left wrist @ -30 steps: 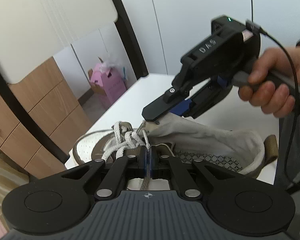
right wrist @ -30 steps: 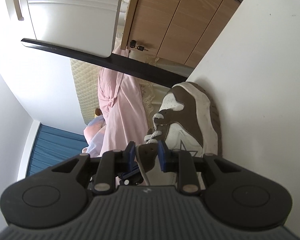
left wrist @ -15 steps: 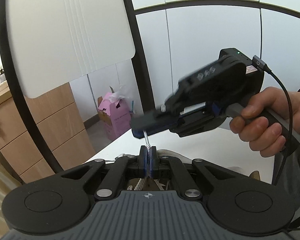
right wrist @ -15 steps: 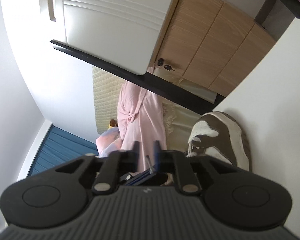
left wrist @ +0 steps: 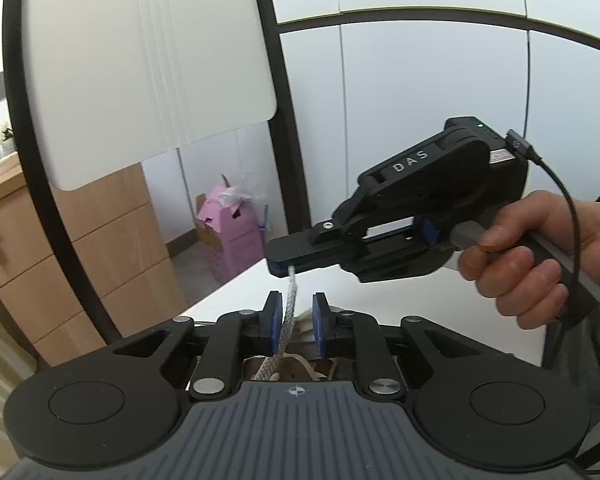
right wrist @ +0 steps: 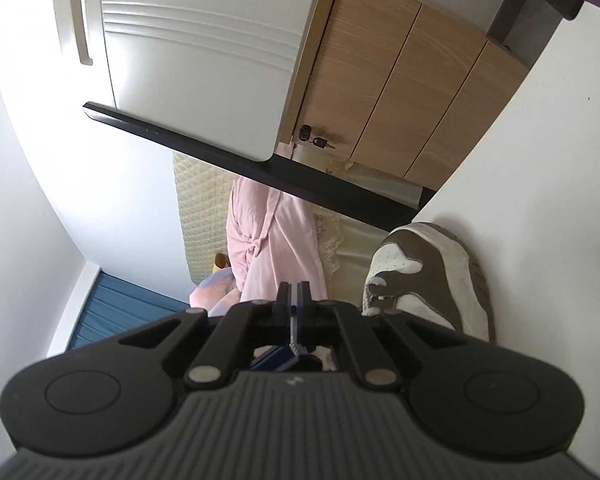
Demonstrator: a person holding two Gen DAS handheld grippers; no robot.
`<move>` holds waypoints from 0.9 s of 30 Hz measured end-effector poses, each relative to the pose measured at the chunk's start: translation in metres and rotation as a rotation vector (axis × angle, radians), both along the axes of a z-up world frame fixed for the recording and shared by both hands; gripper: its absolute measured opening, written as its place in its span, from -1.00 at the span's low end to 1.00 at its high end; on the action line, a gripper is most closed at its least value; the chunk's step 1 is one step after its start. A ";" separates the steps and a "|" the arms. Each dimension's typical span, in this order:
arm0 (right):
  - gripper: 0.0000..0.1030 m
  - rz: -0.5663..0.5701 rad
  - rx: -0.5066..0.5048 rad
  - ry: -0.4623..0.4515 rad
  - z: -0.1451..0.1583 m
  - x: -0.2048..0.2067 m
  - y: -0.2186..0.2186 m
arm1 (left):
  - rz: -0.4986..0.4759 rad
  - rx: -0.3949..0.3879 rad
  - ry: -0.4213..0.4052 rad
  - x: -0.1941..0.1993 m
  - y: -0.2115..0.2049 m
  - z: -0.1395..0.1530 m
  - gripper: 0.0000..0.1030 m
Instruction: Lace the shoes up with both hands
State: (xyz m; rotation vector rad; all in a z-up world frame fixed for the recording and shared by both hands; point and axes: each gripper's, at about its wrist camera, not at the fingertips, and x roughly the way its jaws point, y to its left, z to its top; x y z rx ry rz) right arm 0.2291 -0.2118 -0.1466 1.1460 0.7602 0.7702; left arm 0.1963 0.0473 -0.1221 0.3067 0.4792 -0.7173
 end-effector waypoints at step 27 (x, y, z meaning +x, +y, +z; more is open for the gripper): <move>-0.52 0.140 -0.431 -0.212 0.031 -0.017 0.020 | -0.005 0.120 0.011 -0.002 0.005 -0.009 -0.94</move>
